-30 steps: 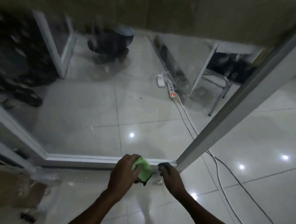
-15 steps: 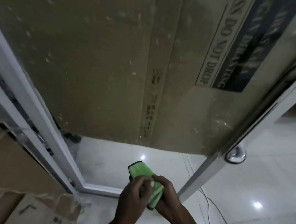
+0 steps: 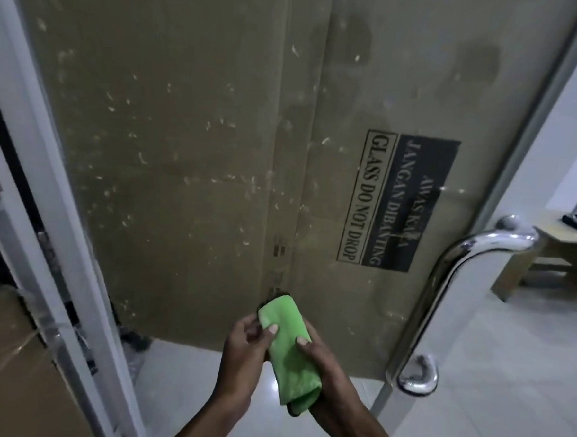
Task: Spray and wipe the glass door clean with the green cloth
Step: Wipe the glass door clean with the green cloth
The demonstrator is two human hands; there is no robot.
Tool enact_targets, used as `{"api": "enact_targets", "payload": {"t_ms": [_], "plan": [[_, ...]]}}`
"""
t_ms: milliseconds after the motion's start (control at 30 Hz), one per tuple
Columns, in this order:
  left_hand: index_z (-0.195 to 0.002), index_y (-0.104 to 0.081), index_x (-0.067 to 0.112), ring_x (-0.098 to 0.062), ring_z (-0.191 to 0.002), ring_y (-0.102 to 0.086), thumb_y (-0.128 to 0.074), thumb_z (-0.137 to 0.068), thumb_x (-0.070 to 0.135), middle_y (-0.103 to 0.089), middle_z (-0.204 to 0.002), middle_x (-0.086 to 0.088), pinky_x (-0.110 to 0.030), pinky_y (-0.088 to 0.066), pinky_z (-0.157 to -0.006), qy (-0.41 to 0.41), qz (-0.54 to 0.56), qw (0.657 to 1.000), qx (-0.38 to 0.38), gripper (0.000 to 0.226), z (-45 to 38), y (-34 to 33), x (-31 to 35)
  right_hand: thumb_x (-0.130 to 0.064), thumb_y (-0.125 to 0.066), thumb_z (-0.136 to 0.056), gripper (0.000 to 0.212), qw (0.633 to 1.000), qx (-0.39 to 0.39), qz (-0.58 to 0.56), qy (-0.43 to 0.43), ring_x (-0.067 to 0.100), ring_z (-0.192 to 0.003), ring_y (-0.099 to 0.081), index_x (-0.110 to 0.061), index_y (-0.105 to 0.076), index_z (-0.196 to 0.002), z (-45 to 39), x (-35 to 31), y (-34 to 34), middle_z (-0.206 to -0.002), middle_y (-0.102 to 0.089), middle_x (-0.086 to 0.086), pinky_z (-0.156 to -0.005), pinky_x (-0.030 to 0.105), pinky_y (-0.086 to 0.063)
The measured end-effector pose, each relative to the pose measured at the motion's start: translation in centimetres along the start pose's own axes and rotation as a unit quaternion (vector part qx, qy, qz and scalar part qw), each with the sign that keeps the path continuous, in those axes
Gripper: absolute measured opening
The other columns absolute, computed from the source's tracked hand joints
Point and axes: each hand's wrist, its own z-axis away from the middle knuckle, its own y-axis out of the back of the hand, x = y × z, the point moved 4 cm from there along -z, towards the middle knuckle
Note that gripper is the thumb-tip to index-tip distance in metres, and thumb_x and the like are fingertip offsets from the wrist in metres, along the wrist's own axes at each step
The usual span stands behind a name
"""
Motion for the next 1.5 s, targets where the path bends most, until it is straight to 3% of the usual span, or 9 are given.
{"api": "enact_targets", "payload": {"t_ms": [67, 367, 700, 833, 967, 1100, 1200, 1367, 1500], "plan": [[-0.119, -0.065, 0.014, -0.025, -0.099, -0.073, -0.067, -0.093, 0.012, -0.076, -0.106, -0.004, -0.054, -0.057, -0.090, -0.018, 0.014, 1.000, -0.003, 0.026, 0.2, -0.7, 1.5, -0.017, -0.062, -0.087, 0.061, 0.999, -0.015, 0.029, 0.016, 0.039, -0.130, -0.057, -0.016, -0.051, -0.147, -0.2, -1.4, -0.2, -0.140, -0.061, 0.019, -0.109, 0.052, -0.046], [-0.122, -0.059, 0.014, -0.022, -0.102, -0.072, -0.065, -0.090, -0.002, -0.076, -0.106, -0.005, -0.039, -0.056, -0.091, -0.147, 0.042, 0.984, -0.085, 0.037, -2.1, -3.9, 13.3, -0.025, -0.068, -0.084, 0.047, 0.976, -0.010, 0.181, 0.118, 0.022, -0.102, -0.071, -0.020, -0.067, -0.131, -1.1, -12.1, -4.4, -0.120, -0.073, 0.014, -0.080, 0.030, -0.057], [-0.120, -0.057, 0.024, -0.015, -0.104, -0.069, -0.060, -0.095, 0.000, -0.072, -0.111, 0.000, -0.037, -0.058, -0.092, -0.330, -0.036, 0.927, -0.173, 0.035, -4.9, -4.9, 27.3, -0.016, -0.059, -0.102, 0.042, 0.864, 0.107, 0.378, 0.314, 0.011, -0.112, -0.068, -0.035, -0.056, -0.139, -3.7, -23.1, -11.6, -0.125, -0.070, -0.009, -0.096, 0.039, -0.058], [-0.129, -0.056, 0.028, -0.005, -0.107, -0.062, -0.064, -0.094, 0.015, -0.064, -0.116, 0.006, -0.038, -0.052, -0.098, -0.470, -0.166, 0.857, -0.129, 0.038, -5.8, -4.7, 32.5, -0.008, -0.055, -0.102, 0.044, 0.781, 0.187, 0.403, 0.439, 0.009, -0.105, -0.067, -0.027, -0.054, -0.142, -3.7, -28.0, -13.2, -0.120, -0.068, -0.009, -0.084, 0.022, -0.057], [-0.127, -0.059, 0.023, -0.013, -0.112, -0.058, -0.058, -0.094, 0.015, -0.057, -0.120, 0.005, -0.034, -0.051, -0.094, -0.624, -0.291, 0.720, -0.085, 0.034, -5.7, -4.5, 37.0, -0.005, -0.049, -0.101, 0.058, 0.637, 0.316, 0.429, 0.556, 0.006, -0.088, -0.063, -0.020, -0.038, -0.155, -2.1, -33.1, -13.0, -0.122, -0.063, 0.002, -0.072, 0.025, -0.058], [-0.126, -0.060, 0.020, -0.023, -0.123, -0.052, -0.056, -0.088, 0.019, -0.054, -0.128, -0.004, -0.040, -0.047, -0.100, -0.686, -0.376, 0.621, -0.051, 0.038, -6.8, -5.6, 39.9, -0.005, -0.041, -0.092, 0.073, 0.463, 0.451, 0.458, 0.610, 0.029, -0.148, -0.036, -0.020, -0.022, -0.161, -2.6, -39.8, -9.3, -0.163, -0.034, 0.008, -0.112, 0.053, -0.045], [-0.129, -0.059, 0.018, -0.029, -0.136, -0.044, -0.054, -0.087, 0.021, -0.052, -0.137, -0.010, -0.046, -0.042, -0.108, -0.711, -0.417, 0.565, -0.025, 0.043, -7.6, -6.7, 41.2, 0.000, -0.038, -0.091, 0.077, 0.446, 0.508, 0.463, 0.573, 0.027, -0.158, -0.009, -0.014, -0.016, -0.162, -3.7, -43.6, -5.9, -0.170, -0.014, 0.007, -0.127, 0.051, -0.019], [-0.131, -0.059, 0.017, -0.032, -0.140, -0.041, -0.052, -0.088, 0.028, -0.051, -0.143, -0.013, -0.045, -0.038, -0.110, -0.731, -0.452, 0.510, 0.033, 0.045, -8.5, -8.7, 43.3, -0.028, -0.034, -0.102, 0.067, 0.401, 0.549, 0.510, 0.527, 0.029, -0.158, -0.002, -0.015, -0.010, -0.163, -6.3, -44.4, -4.5, -0.171, -0.006, 0.008, -0.128, 0.052, -0.008], [-0.128, -0.062, 0.018, -0.032, -0.129, -0.051, -0.053, -0.091, 0.032, -0.058, -0.136, -0.008, -0.044, -0.039, -0.101, -0.746, -0.428, 0.501, 0.100, 0.041, -8.5, -9.5, 43.2, -0.036, -0.029, -0.105, 0.062, 0.322, 0.421, 0.627, 0.572, 0.031, -0.158, -0.006, -0.012, -0.016, -0.162, -9.1, -39.8, -8.6, -0.170, -0.010, 0.011, -0.128, 0.048, -0.009]]}}
